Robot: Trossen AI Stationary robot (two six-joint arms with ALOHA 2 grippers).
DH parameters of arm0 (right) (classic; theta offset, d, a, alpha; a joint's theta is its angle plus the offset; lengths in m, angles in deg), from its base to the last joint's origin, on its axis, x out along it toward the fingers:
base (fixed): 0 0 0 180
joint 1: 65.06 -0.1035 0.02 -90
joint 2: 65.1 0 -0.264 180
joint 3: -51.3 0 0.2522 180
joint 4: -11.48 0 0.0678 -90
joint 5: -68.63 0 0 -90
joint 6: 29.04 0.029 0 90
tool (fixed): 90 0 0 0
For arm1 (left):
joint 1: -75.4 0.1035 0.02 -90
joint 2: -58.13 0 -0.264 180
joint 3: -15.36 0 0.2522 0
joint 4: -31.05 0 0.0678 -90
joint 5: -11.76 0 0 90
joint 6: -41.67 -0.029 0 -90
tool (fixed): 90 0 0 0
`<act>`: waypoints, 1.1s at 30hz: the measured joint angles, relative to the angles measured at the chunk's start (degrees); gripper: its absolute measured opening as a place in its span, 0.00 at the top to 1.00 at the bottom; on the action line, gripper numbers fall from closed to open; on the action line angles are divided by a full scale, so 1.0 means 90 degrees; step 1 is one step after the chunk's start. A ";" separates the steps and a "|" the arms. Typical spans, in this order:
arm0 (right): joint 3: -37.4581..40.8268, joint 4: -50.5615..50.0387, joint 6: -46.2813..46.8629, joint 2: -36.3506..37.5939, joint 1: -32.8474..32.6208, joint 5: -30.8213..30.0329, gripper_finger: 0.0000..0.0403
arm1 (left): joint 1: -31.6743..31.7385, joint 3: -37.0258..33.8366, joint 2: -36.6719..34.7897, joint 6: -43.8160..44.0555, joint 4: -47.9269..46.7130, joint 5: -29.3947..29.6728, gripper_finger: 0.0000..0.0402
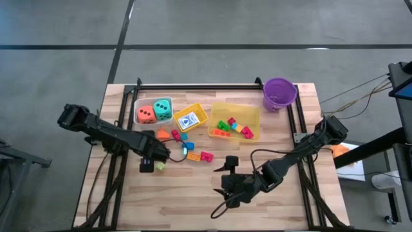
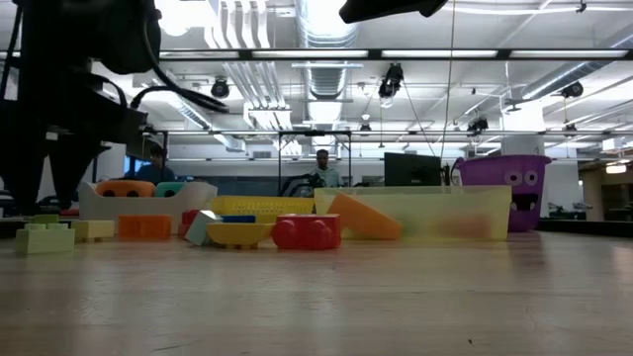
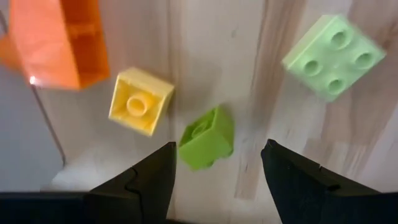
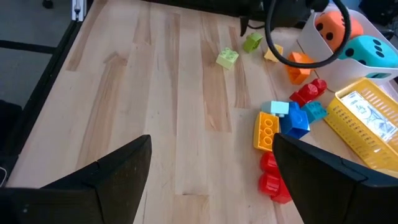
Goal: Pick & Place Toys
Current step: Put the green game piece into the yellow bin
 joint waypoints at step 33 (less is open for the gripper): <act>0.0012 0.0058 -0.0035 0.0000 -0.0002 0.0134 0.18 | 0.0041 -0.0065 0.1066 -0.0213 0.0103 -0.0062 0.60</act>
